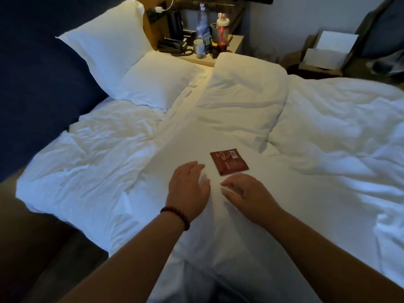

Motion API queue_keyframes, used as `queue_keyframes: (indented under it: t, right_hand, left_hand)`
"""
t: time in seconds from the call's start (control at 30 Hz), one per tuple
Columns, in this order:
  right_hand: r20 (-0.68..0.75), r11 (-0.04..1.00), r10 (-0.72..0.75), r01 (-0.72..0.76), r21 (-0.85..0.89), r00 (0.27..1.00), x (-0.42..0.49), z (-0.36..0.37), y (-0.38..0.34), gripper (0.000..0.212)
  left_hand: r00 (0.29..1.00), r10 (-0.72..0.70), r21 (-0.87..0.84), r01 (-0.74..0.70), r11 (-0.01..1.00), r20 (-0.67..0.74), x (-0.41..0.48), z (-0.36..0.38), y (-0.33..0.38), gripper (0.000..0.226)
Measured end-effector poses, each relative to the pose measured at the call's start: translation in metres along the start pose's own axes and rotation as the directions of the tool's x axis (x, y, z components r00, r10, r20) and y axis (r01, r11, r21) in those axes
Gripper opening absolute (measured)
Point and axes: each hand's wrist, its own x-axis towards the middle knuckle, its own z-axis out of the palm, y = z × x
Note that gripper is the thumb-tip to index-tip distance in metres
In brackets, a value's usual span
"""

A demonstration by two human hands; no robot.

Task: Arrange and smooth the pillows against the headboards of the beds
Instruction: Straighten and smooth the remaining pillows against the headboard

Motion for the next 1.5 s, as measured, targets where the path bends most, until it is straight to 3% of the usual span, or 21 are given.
queue_keyframes:
  t: [0.17, 0.27, 0.33, 0.4, 0.57, 0.7, 0.87, 0.97, 1.1, 1.5]
  right_hand:
    - [-0.206, 0.983, -0.096, 0.06, -0.172, 0.974, 0.012, 0.007, 0.025, 0.041]
    - [-0.084, 0.969, -0.089, 0.067, -0.236, 0.992, 0.029, 0.009, 0.044, 0.061]
    - [0.035, 0.95, -0.073, 0.081, -0.301, 0.997, 0.041, 0.012, 0.052, 0.058]
    - [0.053, 0.934, -0.103, 0.115, -0.338, 0.993, 0.053, 0.015, 0.055, 0.051]
    - [-0.096, 0.949, -0.229, 0.2, -0.242, 0.969, 0.109, 0.011, 0.075, 0.041]
    - [-0.247, 0.956, -0.179, 0.109, -0.271, 0.952, 0.175, -0.009, 0.092, 0.04]
    - [-0.093, 0.909, 0.092, -0.122, -0.399, 0.991, 0.218, -0.005, 0.098, 0.05]
    - [-0.113, 0.925, 0.046, -0.085, -0.371, 0.993, 0.196, 0.014, 0.102, 0.042]
    - [0.021, 0.956, 0.134, -0.123, -0.265, 0.991, 0.175, 0.026, 0.108, 0.042]
    - [0.016, 0.979, 0.141, -0.137, -0.149, 0.99, 0.136, 0.024, 0.103, 0.048]
  left_hand:
    - [0.994, -0.027, 0.337, -0.01, 0.942, 0.106, 0.051, 0.013, -0.002, 0.055]
    - [0.989, -0.075, 0.389, 0.02, 0.921, 0.126, 0.053, 0.027, -0.015, 0.063]
    - [0.993, -0.065, 0.414, 0.02, 0.91, 0.096, 0.046, 0.039, -0.02, 0.068]
    - [0.995, -0.067, 0.431, 0.027, 0.902, 0.078, 0.044, 0.049, -0.024, 0.064]
    - [0.994, -0.087, 0.429, 0.052, 0.902, 0.063, 0.055, 0.055, -0.025, 0.059]
    - [0.991, -0.11, 0.426, 0.07, 0.902, 0.07, 0.06, 0.056, -0.023, 0.061]
    - [0.989, -0.138, 0.445, 0.099, 0.89, 0.056, 0.066, 0.06, -0.02, 0.059]
    - [0.989, -0.14, 0.46, 0.104, 0.882, 0.045, 0.068, 0.062, -0.02, 0.055]
    - [0.992, -0.124, 0.458, 0.097, 0.883, 0.028, 0.065, 0.064, -0.023, 0.054]
    - [0.996, -0.088, 0.435, 0.076, 0.897, 0.008, 0.054, 0.062, -0.026, 0.058]
